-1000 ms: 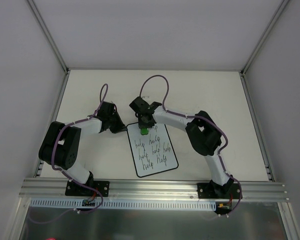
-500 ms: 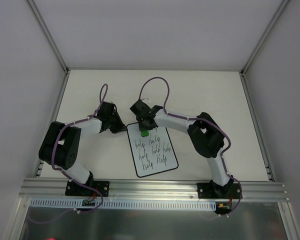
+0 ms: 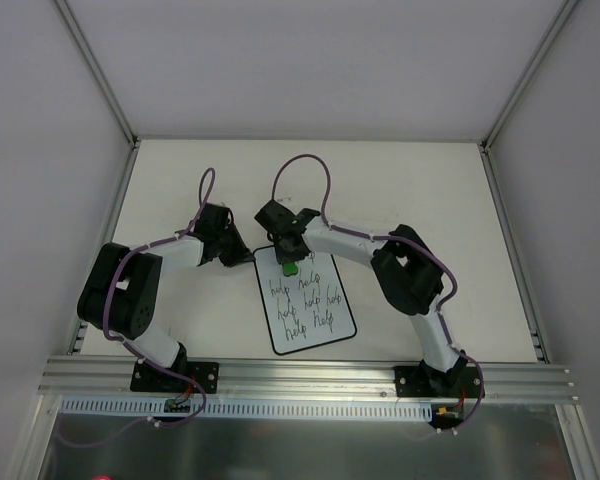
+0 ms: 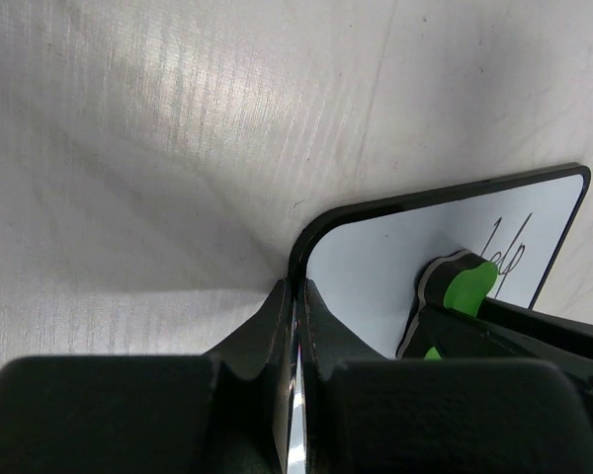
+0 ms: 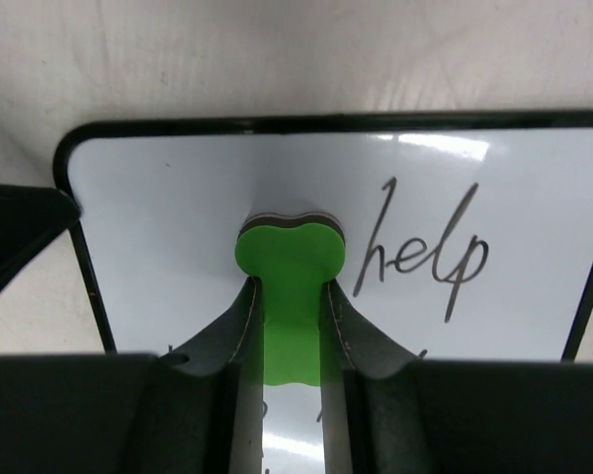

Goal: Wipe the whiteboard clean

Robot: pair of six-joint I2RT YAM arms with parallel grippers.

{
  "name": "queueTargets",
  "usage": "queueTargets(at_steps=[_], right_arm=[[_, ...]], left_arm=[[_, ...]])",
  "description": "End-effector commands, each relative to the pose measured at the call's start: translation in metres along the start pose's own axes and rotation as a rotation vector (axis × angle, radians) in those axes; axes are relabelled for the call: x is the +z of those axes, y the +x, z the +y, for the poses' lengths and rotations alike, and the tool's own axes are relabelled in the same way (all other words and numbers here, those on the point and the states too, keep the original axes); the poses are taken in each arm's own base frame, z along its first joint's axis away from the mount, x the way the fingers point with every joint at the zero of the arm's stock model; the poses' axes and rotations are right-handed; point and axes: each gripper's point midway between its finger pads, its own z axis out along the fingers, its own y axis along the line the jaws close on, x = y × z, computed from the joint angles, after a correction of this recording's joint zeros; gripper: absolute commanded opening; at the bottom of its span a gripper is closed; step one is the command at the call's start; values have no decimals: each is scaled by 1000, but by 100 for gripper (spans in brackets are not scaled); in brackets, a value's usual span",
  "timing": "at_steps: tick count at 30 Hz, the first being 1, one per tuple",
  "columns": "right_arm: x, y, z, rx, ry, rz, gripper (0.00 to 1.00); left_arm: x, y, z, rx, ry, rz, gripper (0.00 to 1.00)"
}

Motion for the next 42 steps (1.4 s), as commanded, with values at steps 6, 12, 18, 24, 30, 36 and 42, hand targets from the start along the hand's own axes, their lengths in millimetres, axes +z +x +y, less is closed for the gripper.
queueTargets(at_steps=[6,12,18,24,30,36,42], right_arm=[[15,-17,2,-23,27,-5,0],[23,-6,-33,9,95,30,0],[24,5,-86,78,189,66,0],[19,4,-116,133,217,79,0],[17,-2,-92,101,166,89,0],[14,-2,-42,49,74,95,0],[18,3,-30,45,49,112,0]], left_arm=[[4,48,60,12,-215,143,0],[4,48,61,11,-217,141,0],[4,48,61,11,-217,141,0],[4,48,61,11,-217,141,0],[4,48,61,11,-217,141,0],[4,48,61,9,-220,142,0],[4,47,62,9,-222,138,0]])
